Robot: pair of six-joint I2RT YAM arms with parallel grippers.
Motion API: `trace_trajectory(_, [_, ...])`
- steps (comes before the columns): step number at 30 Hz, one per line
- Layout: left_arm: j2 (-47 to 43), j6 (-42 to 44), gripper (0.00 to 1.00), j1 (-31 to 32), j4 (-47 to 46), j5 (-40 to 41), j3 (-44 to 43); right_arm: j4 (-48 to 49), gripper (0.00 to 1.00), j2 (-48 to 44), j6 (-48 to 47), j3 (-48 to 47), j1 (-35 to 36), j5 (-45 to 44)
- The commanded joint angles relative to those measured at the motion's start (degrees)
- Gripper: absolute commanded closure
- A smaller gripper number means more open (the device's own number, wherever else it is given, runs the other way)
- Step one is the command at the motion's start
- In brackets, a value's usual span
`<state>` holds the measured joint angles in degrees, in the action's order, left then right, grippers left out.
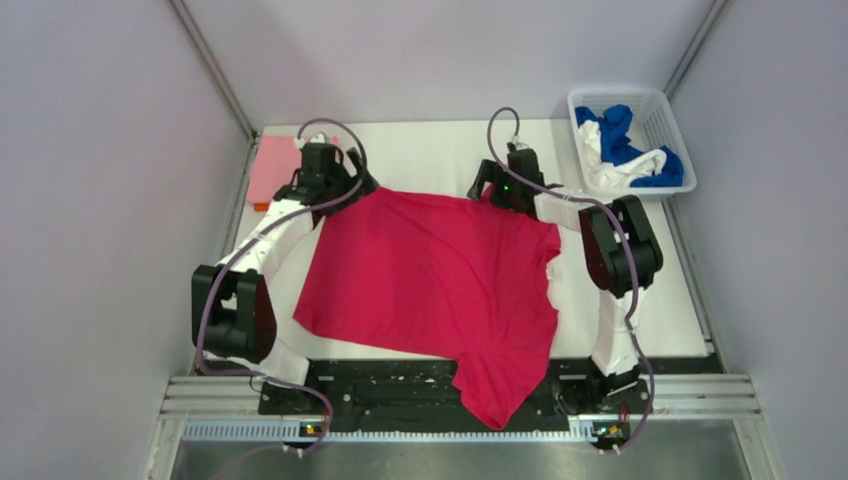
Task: Fold and stack the t-shirts
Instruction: Flatten out the tshirt
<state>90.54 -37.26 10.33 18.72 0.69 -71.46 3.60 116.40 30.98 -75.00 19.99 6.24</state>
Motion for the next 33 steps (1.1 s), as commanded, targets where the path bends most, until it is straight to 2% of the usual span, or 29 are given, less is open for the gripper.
trace_trajectory(1, [1.0,1.8,0.01,1.9,-4.2,-9.3,9.2,-1.1,0.01,-6.2,-4.1,1.9,0.7,-4.3])
trace_trajectory(7, [6.8,1.9,0.01,5.6,1.7,-7.0,9.6,-1.5,0.01,-7.8,-5.5,4.4,0.7,-5.1])
trace_trajectory(16, [6.3,2.2,0.01,5.7,4.0,-1.3,10.6,1.4,0.01,-1.5,-4.7,1.5,0.6,-1.6])
trace_trajectory(22, [8.6,2.9,0.01,5.8,7.9,1.9,9.3,-1.8,0.01,7.2,-7.6,-10.3,0.7,-0.5])
trace_trajectory(27, [7.9,3.0,0.01,5.7,8.5,3.2,9.8,2.1,0.01,12.6,-5.0,-20.4,0.8,3.1])
trace_trajectory(33, [6.5,2.8,0.01,5.8,10.2,4.9,9.4,-0.3,0.01,20.9,-1.8,-38.2,0.9,6.6])
